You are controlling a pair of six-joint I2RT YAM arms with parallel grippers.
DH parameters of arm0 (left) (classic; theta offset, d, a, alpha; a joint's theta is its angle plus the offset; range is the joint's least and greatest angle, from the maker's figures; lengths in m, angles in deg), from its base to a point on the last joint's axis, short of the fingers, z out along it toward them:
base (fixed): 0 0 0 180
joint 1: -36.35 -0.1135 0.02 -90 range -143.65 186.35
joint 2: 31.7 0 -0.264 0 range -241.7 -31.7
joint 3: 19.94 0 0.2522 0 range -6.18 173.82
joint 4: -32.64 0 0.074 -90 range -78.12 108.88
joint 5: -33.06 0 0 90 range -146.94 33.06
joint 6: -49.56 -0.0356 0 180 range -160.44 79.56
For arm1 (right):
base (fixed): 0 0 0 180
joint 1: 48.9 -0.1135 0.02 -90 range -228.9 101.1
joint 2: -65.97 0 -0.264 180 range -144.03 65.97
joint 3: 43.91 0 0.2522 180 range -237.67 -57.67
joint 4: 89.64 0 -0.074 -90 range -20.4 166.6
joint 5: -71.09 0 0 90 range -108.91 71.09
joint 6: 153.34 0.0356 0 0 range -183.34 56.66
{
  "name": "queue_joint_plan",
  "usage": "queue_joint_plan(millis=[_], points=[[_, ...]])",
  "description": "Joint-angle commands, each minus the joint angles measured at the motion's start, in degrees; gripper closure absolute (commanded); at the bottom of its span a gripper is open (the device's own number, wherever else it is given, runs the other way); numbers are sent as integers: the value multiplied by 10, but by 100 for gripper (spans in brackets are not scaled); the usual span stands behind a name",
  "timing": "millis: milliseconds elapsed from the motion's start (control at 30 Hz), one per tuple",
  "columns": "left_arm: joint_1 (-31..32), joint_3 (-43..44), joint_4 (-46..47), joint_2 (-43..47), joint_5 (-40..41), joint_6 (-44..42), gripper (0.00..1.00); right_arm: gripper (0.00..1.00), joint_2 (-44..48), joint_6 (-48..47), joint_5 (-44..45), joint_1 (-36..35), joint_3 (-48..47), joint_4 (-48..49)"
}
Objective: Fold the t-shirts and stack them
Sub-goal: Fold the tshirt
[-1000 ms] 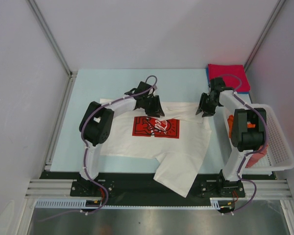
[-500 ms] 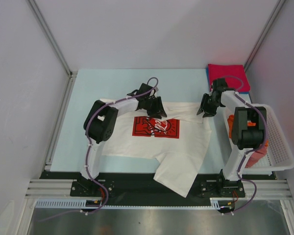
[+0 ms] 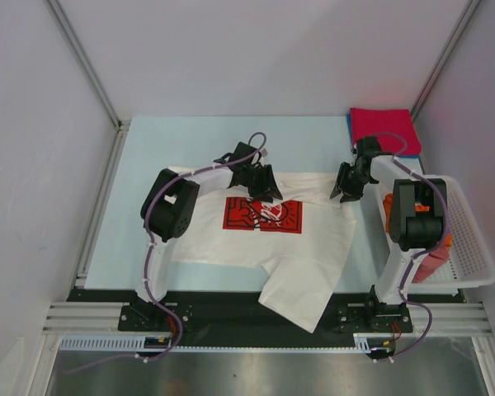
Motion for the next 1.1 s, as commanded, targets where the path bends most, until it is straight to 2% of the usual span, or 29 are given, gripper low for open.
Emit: queue_joint_plan(millis=[0,100,200,333,433,500,567,667,833,1067], points=[[8,-13,3,8,-32,7,53,55,9,-9,8,4,13,0],[7,-13,1,7,-35,6,53,54,11,-9,8,4,20,0],[8,-9,-1,2,-34,7,59,54,12,-6,4,4,27,2],[7,8,-20,-8,-31,0,74,56,14,-6,-2,4,33,8],[6,27,-45,-13,-20,-10,82,69,18,-3,0,4,33,7],[7,37,-66,-17,-15,-23,85,89,22,-4,14,4,31,0],[6,51,-89,-25,-11,-31,92,100,23,-4,52,4,27,-11],[5,64,-117,-32,-5,-49,100,100,22,-17,101,4,9,-35],[-3,71,-141,-35,3,-72,100,100,3,-40,166,4,-29,-76],[-6,106,-197,-54,-20,-106,99,100,-13,-45,173,4,-34,-80]])
